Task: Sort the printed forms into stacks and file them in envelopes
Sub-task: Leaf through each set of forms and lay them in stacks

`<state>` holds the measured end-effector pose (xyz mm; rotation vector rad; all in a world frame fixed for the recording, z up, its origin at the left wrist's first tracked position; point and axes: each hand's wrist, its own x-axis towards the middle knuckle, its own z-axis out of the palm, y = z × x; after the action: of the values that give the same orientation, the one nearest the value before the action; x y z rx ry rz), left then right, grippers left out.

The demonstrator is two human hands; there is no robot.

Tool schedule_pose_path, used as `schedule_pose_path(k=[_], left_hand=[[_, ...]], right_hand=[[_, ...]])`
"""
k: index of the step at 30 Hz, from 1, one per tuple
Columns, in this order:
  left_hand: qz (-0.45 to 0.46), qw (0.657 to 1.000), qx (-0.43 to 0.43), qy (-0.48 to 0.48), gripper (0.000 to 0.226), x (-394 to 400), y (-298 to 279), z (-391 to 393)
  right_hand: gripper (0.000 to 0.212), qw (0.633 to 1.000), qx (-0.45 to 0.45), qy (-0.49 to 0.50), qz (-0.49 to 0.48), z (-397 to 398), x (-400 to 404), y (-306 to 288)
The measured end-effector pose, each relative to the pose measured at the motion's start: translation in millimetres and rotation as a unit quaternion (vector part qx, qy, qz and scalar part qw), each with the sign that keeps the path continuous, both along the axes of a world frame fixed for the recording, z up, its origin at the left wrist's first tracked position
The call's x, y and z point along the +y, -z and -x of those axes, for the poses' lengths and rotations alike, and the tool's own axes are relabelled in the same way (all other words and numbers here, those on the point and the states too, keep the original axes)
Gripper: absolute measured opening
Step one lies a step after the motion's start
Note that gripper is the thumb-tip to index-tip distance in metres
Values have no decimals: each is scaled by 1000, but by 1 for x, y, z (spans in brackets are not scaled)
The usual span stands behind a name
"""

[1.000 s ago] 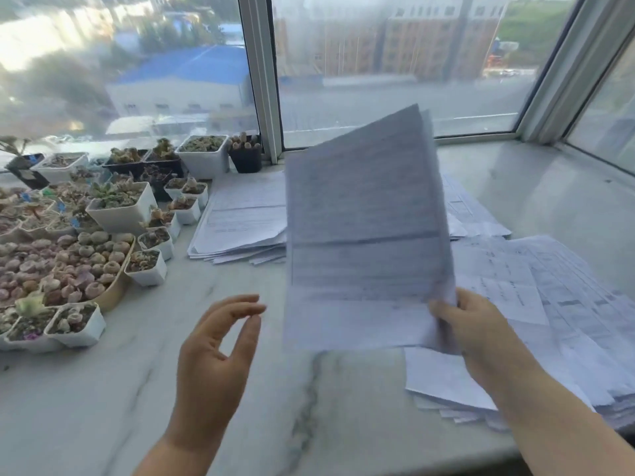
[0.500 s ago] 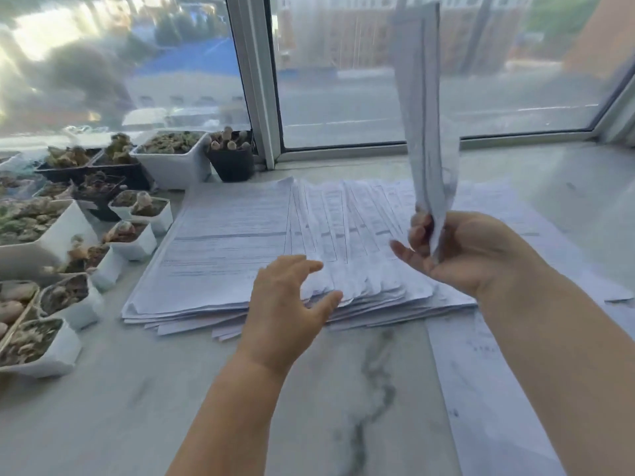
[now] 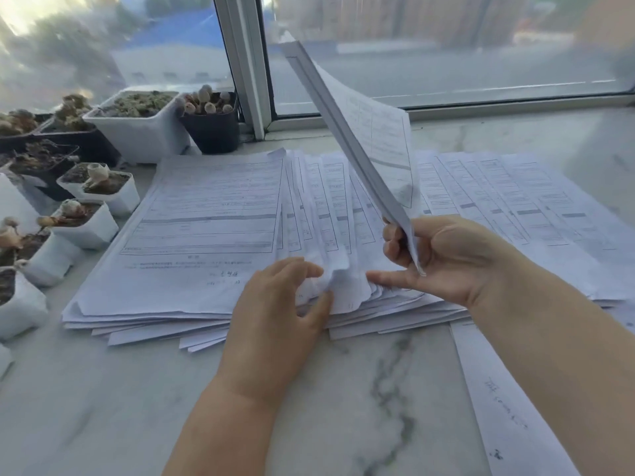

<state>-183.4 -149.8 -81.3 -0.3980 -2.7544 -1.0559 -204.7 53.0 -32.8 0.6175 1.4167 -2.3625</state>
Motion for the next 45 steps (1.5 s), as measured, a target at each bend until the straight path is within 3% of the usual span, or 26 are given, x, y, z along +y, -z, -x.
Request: schedule_pose_path(k=[1, 3, 6, 8, 15, 20, 24, 31, 40, 45], left_hand=[[-11, 1000, 11, -6, 5, -1, 0, 0], [-28, 999, 33, -33, 15, -2, 1, 0], [-77, 994, 44, -57, 11, -1, -2, 0], [-94, 993, 43, -52, 28, -1, -3, 0], [-41, 999, 27, 11, 25, -2, -2, -5], [-55, 998, 38, -9, 50, -5, -1, -3], [-47, 996, 63, -29, 29, -5, -3, -1], [-257, 963, -36, -77, 21, -10, -1, 5], [-192, 981, -20, -15, 34, -14, 2, 6], [-155, 987, 6, -50, 18, -10, 2, 4]], right_hand=[[10, 1000, 0, 2, -2, -1, 1, 0], [10, 1000, 0, 2, -6, -2, 1, 0], [10, 1000, 11, 8, -5, -2, 2, -1], [11, 1000, 19, 12, 14, -2, 1, -1], [9, 1000, 12, -22, -4, -2, -6, 1], [7, 1000, 18, -17, -13, -1, -10, 1], [15, 999, 22, -23, -5, 5, -25, -1], [15, 1000, 9, -26, 2, 19, -43, 0], [17, 1000, -7, -13, 24, 19, -43, 6], [21, 1000, -2, -3, 31, 16, -39, 5]])
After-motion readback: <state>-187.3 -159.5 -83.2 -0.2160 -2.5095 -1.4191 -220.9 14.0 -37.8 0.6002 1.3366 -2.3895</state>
